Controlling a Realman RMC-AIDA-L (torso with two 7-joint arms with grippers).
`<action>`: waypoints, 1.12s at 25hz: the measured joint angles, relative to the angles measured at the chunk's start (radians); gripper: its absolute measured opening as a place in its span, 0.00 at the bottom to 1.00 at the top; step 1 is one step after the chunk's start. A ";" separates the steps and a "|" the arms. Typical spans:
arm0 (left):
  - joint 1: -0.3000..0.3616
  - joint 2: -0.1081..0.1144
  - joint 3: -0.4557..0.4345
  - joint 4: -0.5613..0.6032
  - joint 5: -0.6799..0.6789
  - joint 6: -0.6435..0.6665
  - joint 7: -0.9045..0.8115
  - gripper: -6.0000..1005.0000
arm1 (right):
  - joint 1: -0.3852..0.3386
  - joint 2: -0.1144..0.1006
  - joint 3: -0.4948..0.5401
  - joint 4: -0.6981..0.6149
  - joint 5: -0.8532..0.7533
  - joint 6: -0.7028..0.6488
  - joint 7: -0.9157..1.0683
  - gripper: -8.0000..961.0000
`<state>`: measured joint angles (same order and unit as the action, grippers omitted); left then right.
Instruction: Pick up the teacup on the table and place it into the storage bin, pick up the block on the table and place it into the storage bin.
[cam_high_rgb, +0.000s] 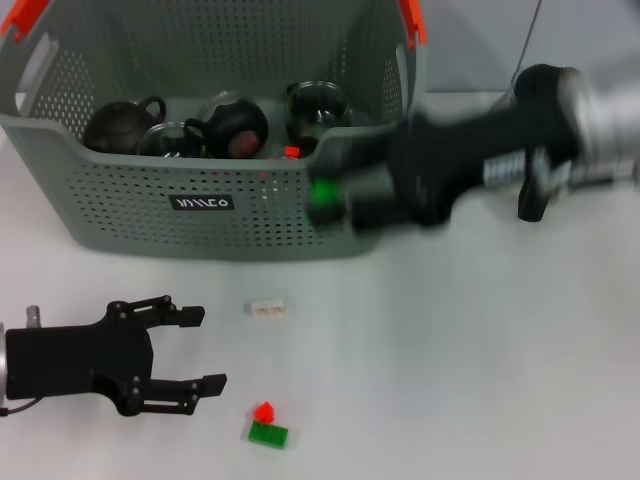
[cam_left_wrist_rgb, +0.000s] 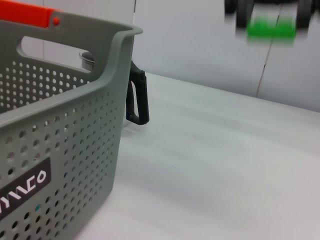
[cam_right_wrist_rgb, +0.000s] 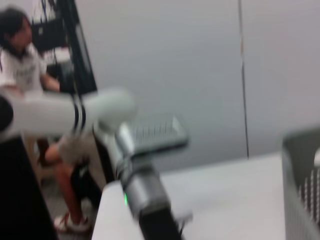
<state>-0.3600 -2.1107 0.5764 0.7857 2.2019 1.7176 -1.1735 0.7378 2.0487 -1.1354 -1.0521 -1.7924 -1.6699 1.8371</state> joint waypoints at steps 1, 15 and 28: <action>0.000 0.000 0.000 0.000 0.000 0.000 0.000 0.88 | 0.023 0.004 0.038 -0.018 0.003 -0.012 0.031 0.46; -0.026 0.008 0.000 0.000 -0.001 0.030 -0.005 0.88 | 0.308 0.004 0.125 0.154 -0.298 0.514 0.247 0.46; -0.050 0.020 0.000 0.001 -0.001 0.048 -0.086 0.89 | 0.316 0.030 0.109 0.177 -0.374 0.563 0.230 0.68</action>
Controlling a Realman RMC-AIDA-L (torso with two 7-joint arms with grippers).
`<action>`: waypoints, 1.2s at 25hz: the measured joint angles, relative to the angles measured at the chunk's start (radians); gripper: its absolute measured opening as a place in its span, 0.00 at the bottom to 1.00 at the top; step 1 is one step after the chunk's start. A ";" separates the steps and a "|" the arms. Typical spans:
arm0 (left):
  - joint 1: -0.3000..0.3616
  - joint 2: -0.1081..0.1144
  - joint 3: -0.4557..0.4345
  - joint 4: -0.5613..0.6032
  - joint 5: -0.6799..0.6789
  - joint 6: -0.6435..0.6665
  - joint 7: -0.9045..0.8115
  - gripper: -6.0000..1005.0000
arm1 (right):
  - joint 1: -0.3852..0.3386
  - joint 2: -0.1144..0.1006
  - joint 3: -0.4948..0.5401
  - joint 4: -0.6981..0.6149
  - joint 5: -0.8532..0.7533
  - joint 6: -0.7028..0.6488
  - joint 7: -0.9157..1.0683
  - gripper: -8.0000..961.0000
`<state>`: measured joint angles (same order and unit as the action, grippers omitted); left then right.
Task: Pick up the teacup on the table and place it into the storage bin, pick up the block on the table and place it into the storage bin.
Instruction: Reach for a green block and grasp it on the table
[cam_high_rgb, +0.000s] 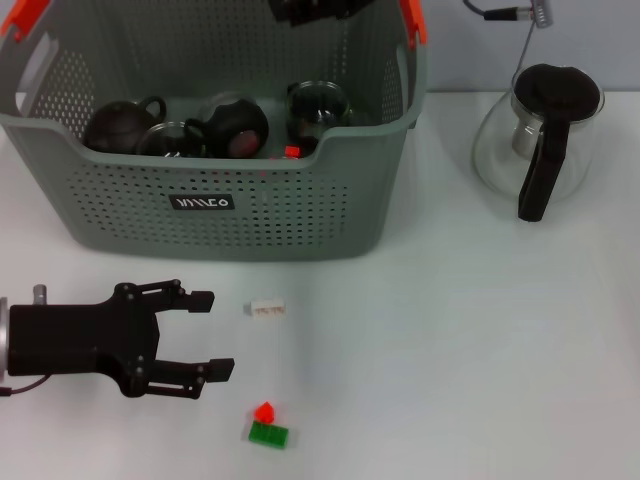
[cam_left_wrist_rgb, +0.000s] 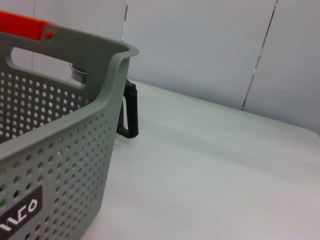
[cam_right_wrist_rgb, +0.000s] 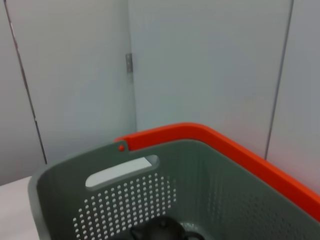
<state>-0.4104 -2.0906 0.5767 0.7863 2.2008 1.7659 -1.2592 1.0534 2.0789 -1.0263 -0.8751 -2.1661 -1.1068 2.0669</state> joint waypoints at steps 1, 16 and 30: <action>-0.002 0.000 0.000 0.000 0.000 0.001 -0.003 0.89 | -0.009 0.003 -0.002 -0.018 0.002 -0.005 -0.003 0.73; -0.009 0.000 0.041 0.156 0.044 0.158 -0.019 0.89 | -0.343 0.019 -0.050 -0.170 0.315 -0.448 -0.357 0.98; -0.055 -0.009 0.207 0.254 0.128 0.123 -0.095 0.88 | -0.461 0.011 -0.091 -0.064 0.277 -0.512 -0.462 0.98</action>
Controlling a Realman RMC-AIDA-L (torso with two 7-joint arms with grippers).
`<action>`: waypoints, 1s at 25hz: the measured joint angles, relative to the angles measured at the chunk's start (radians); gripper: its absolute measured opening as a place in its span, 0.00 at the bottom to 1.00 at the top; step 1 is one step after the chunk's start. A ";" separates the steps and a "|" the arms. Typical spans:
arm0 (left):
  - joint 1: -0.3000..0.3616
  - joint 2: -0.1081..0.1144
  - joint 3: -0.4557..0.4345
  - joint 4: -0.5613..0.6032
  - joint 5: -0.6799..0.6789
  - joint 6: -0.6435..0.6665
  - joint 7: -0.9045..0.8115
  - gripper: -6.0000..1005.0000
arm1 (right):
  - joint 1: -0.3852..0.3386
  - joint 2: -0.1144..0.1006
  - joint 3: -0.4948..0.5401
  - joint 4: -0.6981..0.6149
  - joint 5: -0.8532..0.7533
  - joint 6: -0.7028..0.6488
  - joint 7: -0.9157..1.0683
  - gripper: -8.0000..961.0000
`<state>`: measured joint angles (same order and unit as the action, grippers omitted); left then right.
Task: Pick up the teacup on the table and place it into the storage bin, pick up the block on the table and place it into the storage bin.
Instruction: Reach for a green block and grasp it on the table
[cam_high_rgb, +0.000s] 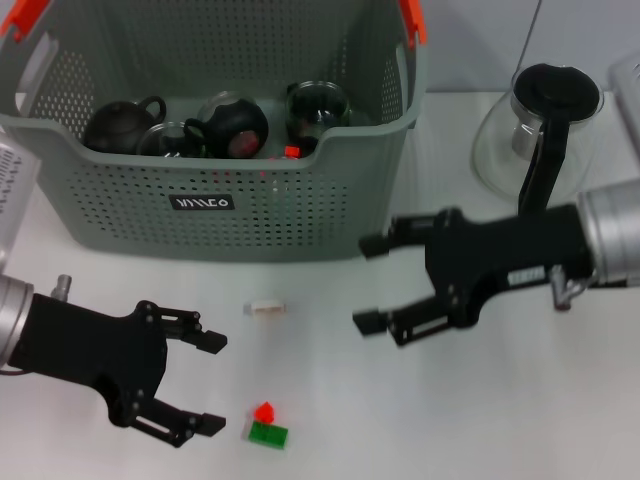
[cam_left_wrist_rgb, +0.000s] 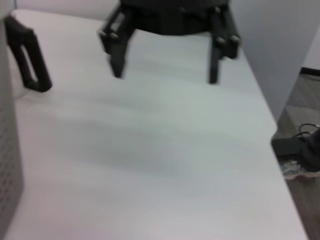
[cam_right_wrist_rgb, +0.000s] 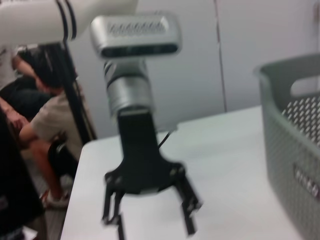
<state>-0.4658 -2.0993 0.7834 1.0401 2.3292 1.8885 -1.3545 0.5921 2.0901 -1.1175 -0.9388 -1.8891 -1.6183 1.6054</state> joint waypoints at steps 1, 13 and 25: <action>0.000 0.000 0.000 -0.011 0.003 -0.019 0.001 0.88 | 0.006 0.002 -0.002 0.015 -0.022 0.004 -0.008 0.98; 0.034 -0.002 -0.058 -0.064 0.002 -0.078 0.005 0.88 | 0.107 0.009 -0.146 0.208 -0.125 0.067 -0.065 0.97; 0.075 -0.010 -0.100 -0.084 0.000 -0.107 0.029 0.88 | 0.128 0.020 -0.550 0.214 0.023 0.338 -0.065 0.95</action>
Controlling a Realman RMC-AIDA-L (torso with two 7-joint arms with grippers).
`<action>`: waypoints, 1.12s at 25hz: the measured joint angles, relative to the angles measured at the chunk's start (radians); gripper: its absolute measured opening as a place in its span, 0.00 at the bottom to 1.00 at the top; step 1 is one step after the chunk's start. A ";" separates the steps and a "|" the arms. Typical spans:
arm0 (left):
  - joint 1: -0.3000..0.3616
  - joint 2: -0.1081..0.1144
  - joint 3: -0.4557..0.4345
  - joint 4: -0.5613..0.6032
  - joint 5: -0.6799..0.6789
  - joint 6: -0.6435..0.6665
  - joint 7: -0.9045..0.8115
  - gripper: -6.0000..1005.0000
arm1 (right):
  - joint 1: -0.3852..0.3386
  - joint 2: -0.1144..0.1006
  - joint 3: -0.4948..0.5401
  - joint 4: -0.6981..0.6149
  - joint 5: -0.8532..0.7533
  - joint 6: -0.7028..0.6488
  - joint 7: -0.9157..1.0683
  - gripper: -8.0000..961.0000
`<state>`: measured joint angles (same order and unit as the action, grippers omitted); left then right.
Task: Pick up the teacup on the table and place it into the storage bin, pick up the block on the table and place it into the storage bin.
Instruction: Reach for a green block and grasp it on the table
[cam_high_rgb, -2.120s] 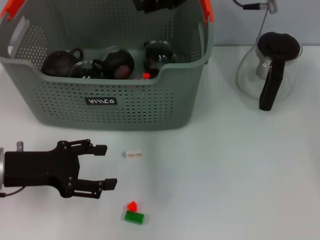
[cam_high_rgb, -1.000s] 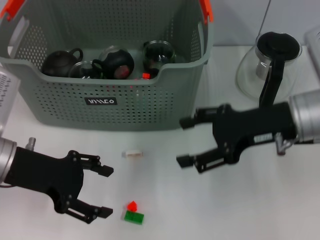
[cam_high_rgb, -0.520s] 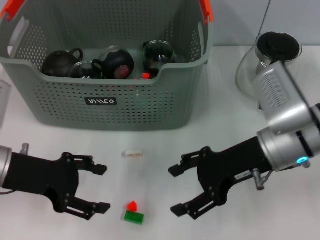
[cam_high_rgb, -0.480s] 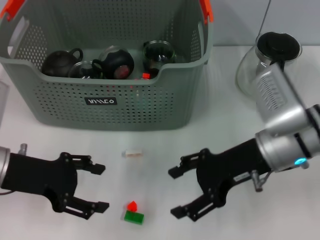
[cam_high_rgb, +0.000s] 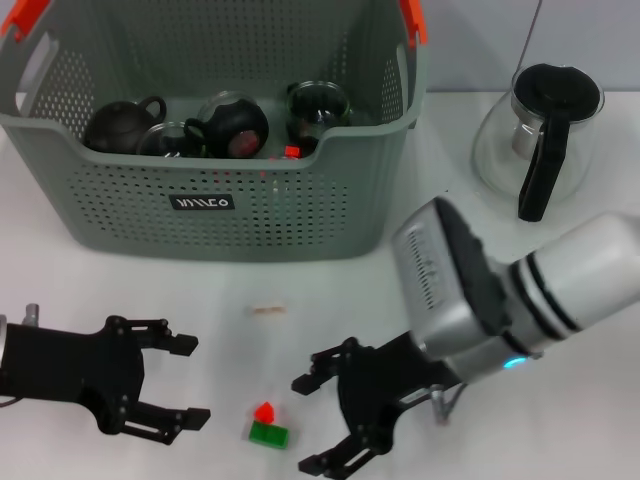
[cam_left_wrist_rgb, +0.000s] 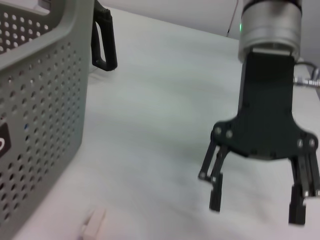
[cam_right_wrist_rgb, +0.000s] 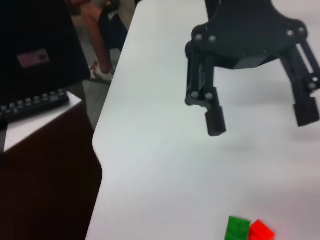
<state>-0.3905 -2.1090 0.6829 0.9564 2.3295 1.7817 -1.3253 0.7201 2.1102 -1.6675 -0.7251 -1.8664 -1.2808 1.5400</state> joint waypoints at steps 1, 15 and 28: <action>0.000 -0.001 0.000 -0.001 0.000 0.000 0.000 0.88 | 0.003 0.000 -0.044 0.000 0.020 0.031 0.002 0.94; -0.001 -0.002 0.000 -0.002 -0.002 -0.001 0.001 0.88 | 0.011 0.002 -0.207 0.000 0.111 0.142 0.038 0.94; -0.004 -0.002 0.001 -0.022 0.001 -0.001 0.001 0.88 | 0.025 0.009 -0.291 0.014 0.146 0.211 0.060 0.91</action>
<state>-0.3943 -2.1107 0.6841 0.9345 2.3306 1.7808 -1.3238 0.7453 2.1192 -1.9587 -0.7110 -1.7205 -1.0698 1.6000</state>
